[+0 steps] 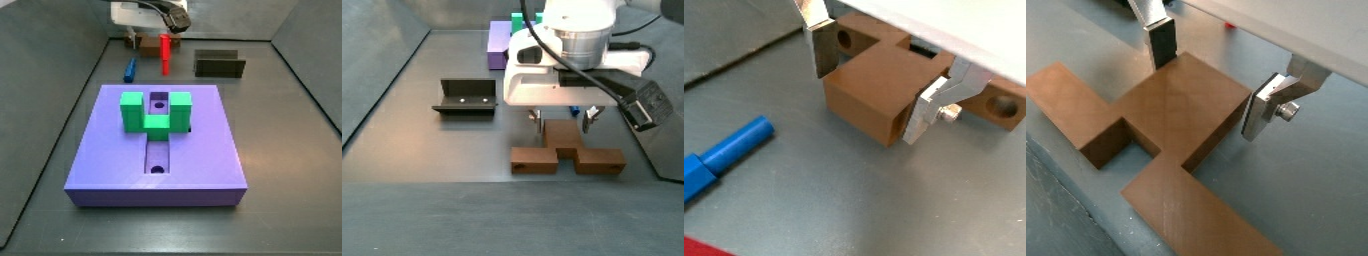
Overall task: Pick up the brown object. Move up. Place the brown object on the fixture. Regrasp the brown object. Move to above the board. Insert the brown object.
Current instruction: Pick up the brown object.
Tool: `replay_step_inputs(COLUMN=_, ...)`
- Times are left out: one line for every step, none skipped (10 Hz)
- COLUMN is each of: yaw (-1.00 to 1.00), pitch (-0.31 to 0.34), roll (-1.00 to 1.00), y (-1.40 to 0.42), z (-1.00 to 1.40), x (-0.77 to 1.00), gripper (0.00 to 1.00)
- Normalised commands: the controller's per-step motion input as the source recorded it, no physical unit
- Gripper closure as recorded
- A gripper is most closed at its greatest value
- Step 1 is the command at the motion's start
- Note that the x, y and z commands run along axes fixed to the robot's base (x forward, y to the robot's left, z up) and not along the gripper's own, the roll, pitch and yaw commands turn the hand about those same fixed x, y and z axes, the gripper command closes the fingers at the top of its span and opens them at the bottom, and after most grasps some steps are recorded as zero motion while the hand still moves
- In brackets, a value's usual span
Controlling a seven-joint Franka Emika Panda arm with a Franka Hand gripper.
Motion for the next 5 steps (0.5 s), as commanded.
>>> replay_step_inputs(yaw=0.02, pitch=0.016, roll=0.14, y=0.00, z=0.00, x=0.00, gripper=0.00)
replay_step_inputs(yaw=0.00, pitch=0.000, roll=0.13, y=0.00, z=-0.07, x=0.00, gripper=0.00)
replay_step_inputs(yaw=0.00, pitch=0.000, roll=0.10, y=0.02, z=-0.10, x=0.00, gripper=0.00)
replay_step_inputs(yaw=0.00, pitch=0.000, roll=0.09, y=0.02, z=-0.10, x=0.00, gripper=0.00)
replay_step_inputs(yaw=0.00, pitch=0.000, roll=0.07, y=0.03, z=-0.17, x=0.00, gripper=0.00)
